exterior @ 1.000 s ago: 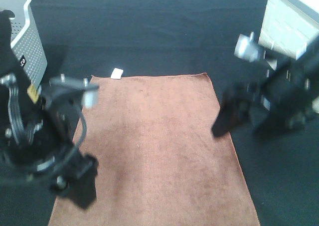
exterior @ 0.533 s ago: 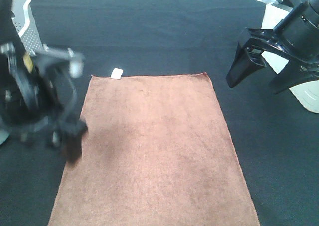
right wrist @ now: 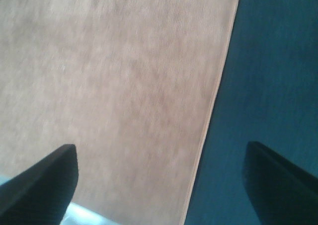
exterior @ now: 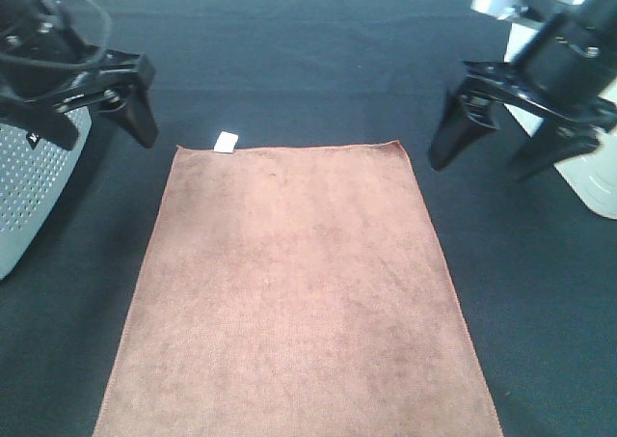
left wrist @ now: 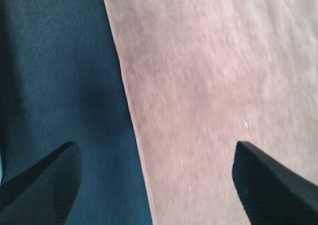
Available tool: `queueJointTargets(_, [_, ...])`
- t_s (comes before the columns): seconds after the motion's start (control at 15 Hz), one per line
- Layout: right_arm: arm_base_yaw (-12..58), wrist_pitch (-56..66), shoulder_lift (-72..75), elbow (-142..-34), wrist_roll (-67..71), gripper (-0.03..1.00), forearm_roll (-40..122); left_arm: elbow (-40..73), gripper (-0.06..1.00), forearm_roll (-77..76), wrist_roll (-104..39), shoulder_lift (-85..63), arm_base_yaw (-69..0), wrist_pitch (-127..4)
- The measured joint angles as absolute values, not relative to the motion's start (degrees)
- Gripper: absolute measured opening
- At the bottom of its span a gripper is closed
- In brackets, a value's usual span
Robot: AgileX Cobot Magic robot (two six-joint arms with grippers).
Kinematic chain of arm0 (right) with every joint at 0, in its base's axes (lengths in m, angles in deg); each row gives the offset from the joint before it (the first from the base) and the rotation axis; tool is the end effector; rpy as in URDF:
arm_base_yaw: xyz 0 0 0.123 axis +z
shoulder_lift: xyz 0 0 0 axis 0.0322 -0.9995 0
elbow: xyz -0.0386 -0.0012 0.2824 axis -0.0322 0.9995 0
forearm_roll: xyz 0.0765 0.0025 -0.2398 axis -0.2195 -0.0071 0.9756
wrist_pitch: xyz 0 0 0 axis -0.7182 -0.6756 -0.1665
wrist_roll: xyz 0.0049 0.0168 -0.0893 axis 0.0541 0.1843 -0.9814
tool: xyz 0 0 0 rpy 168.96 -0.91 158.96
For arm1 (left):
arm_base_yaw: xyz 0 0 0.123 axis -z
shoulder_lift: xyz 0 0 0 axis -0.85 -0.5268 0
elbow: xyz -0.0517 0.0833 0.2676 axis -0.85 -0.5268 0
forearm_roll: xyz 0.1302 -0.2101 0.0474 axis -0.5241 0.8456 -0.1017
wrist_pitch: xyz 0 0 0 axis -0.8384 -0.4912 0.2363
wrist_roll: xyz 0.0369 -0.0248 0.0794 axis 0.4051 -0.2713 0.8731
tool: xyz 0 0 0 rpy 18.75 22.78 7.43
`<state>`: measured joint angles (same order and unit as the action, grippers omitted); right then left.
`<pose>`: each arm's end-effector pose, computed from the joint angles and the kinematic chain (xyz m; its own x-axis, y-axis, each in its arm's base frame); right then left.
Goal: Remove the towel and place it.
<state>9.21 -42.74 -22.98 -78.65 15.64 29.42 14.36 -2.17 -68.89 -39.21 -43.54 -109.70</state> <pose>0.3248 0.0899 0.2411 -0.9620 -0.1586 -0.2221 -0.2193 0.9336 0.2833 0.3521 -0.1071 0.2469 -0.9479 0.0764 -0.3093 0.1443 0.9685 -0.2031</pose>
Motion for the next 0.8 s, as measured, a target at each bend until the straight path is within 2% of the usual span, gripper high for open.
queueJointTargets(0.53, [9.2,-42.3,-49.2,-105.1,13.7,0.84,29.4,41.9,0.78,3.3,-63.2,-67.3,-49.6,-117.6])
queueJointTargets(0.8, [9.2,-41.1,-59.2,-113.0,13.7,0.84,29.6,48.9,0.78,3.2,-62.2,-76.3,-49.8,-119.4])
